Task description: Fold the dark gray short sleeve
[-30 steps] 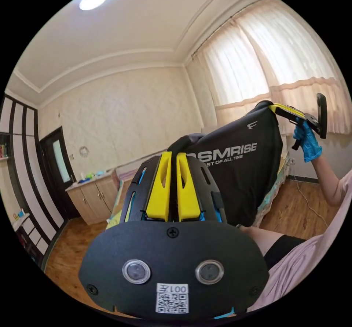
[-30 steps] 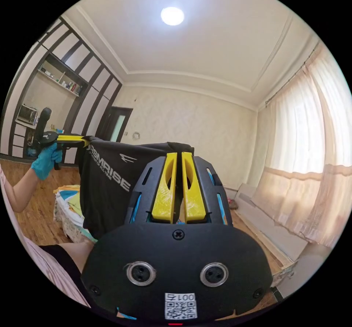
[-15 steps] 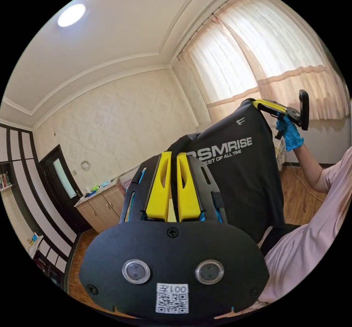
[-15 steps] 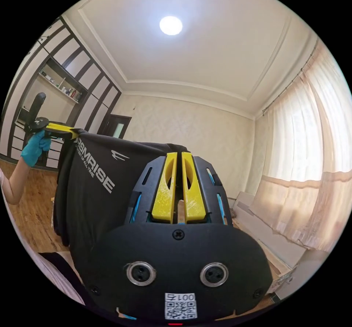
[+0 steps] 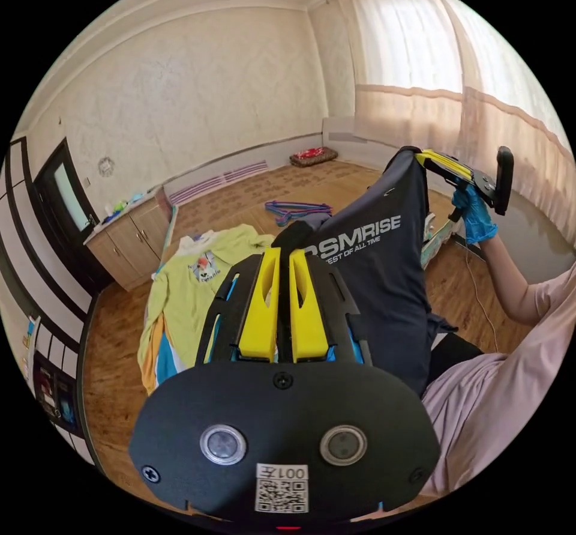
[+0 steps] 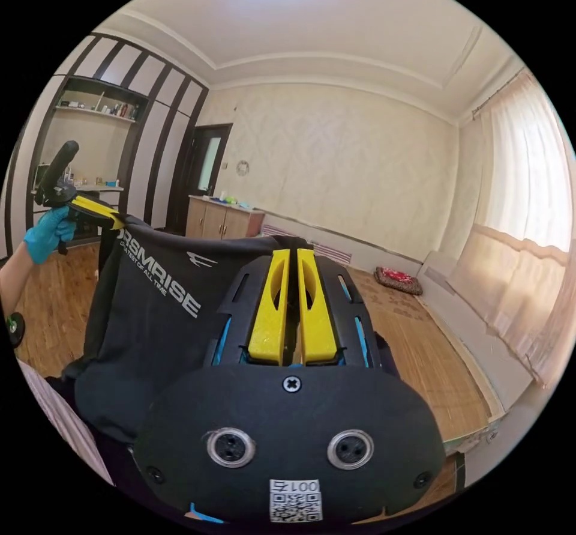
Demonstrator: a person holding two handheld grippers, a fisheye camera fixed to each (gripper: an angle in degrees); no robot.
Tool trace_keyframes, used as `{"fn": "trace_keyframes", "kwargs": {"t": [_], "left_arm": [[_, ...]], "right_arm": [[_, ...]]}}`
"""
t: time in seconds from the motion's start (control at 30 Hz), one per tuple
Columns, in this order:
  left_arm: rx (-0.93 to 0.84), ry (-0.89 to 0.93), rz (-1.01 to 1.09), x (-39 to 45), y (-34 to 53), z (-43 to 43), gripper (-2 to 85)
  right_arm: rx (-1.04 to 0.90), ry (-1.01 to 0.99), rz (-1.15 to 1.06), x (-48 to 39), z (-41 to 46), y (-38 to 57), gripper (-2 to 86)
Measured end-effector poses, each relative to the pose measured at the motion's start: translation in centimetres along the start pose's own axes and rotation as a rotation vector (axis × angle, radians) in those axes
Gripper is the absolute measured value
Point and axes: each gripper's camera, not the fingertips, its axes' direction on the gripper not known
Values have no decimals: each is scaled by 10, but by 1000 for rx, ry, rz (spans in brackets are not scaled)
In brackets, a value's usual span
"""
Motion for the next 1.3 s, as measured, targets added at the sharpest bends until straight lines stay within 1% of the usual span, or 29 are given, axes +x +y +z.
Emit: {"fn": "trace_keyframes", "kwargs": {"t": [0.17, 0.23, 0.27, 0.33, 0.43, 0.5, 0.6, 0.77, 0.9, 0.97, 1.03, 1.13, 1.3], "left_arm": [[-16, -41, -56, -18, -23, 63, -10], [-45, -46, -88, -31, -40, 104, -6], [-62, -38, -84, -34, -44, 117, -5], [-163, 12, -57, -43, -57, 171, 5], [-260, 100, -89, -52, -57, 229, 13], [-305, 133, -119, -56, -51, 252, 16], [-344, 177, -137, -57, -35, 276, 17], [-424, 198, -133, -61, -12, 292, 17], [-413, 217, -101, -61, 1, 286, 17], [-410, 231, -84, -60, 6, 283, 18], [-425, 233, -72, -59, 13, 281, 19], [-434, 255, -59, -57, 20, 278, 20], [-451, 351, -26, -50, 30, 278, 27]], "right_arm": [[-74, 12, 16, 10, 92, 8, 18], [-155, 19, 24, 16, 150, 9, 16], [-184, 23, 23, 18, 166, 10, 16], [-362, 5, 31, 23, 238, 25, 12], [-565, -52, 74, 27, 309, 61, 9], [-633, -99, 106, 27, 329, 80, 7], [-657, -162, 100, 23, 342, 105, 6], [-714, -237, -24, 18, 343, 124, 7], [-679, -372, -80, 20, 317, 128, 6], [-724, -439, -75, 19, 308, 135, 6], [-812, -483, -120, 10, 295, 149, 8], [-833, -558, -171, 1, 266, 164, 11], [-822, -702, -95, 7, 225, 171, 23]]}}
